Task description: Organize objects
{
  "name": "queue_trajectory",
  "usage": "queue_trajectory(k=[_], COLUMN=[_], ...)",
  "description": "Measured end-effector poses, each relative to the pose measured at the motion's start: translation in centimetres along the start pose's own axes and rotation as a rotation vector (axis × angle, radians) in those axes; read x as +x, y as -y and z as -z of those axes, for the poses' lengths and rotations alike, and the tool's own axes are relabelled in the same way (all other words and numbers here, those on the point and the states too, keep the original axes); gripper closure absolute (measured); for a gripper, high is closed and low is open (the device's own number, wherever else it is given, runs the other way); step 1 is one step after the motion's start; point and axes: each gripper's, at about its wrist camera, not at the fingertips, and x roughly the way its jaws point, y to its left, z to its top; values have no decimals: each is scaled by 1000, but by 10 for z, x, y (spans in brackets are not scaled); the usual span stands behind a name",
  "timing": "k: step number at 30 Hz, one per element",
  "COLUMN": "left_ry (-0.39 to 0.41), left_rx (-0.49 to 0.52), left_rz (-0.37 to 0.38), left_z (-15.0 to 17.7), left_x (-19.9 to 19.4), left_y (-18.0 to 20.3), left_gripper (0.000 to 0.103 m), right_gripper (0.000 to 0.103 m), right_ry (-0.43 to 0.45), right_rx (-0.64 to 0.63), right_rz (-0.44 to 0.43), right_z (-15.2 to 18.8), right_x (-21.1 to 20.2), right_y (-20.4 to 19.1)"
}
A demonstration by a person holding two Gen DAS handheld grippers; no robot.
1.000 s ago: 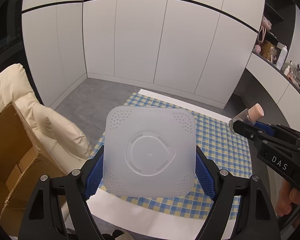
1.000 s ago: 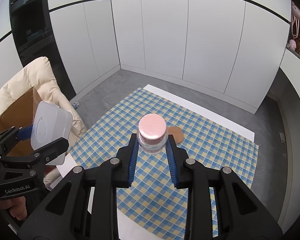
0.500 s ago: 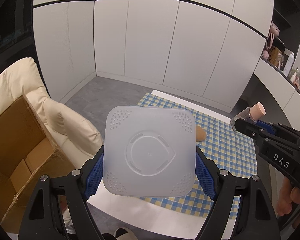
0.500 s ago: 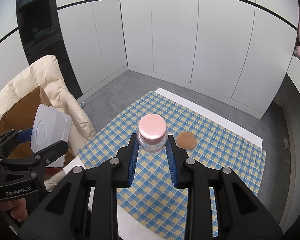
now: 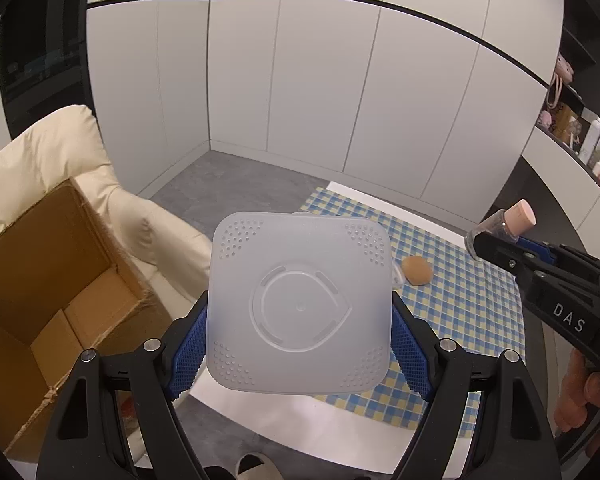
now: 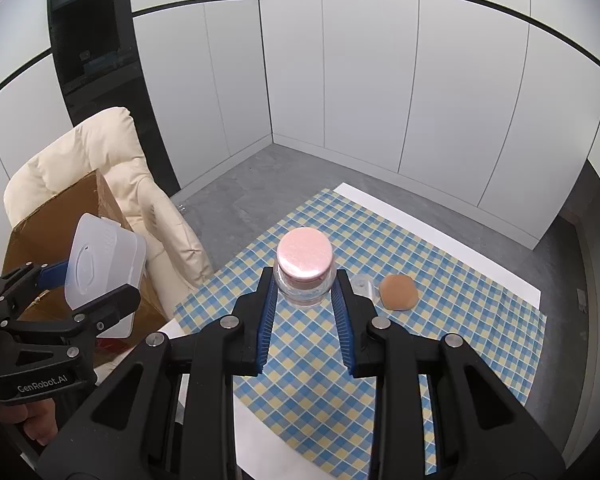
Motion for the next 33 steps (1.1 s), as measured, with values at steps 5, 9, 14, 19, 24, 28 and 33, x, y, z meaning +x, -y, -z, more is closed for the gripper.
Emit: queue_trajectory(k=[5, 9, 14, 19, 24, 28, 33], left_ry=[3, 12, 16, 17, 21, 23, 25], left_rx=[-18, -31, -60, -84, -101, -114, -133], left_rz=[-17, -35, -59, -73, -88, -101, -119], left_z=[3, 3, 6, 8, 10, 11, 14], left_x=[-4, -8, -12, -17, -23, -27, -31], left_y=[-12, -23, -37, -52, -62, -71, -83], left_gripper=[22, 22, 22, 22, 22, 22, 22], right_gripper=[74, 74, 74, 74, 74, 74, 74], right_ry=[2, 4, 6, 9, 10, 13, 12], right_rx=[-13, -25, -44, -61, -78, -90, -107], right_rz=[-15, -29, -46, -63, -79, -91, -109], right_z=[-4, -7, -9, -11, -12, -15, -16], right_x=[4, 6, 9, 11, 14, 15, 17], right_y=[-13, -24, -39, -54, -67, -78, -92])
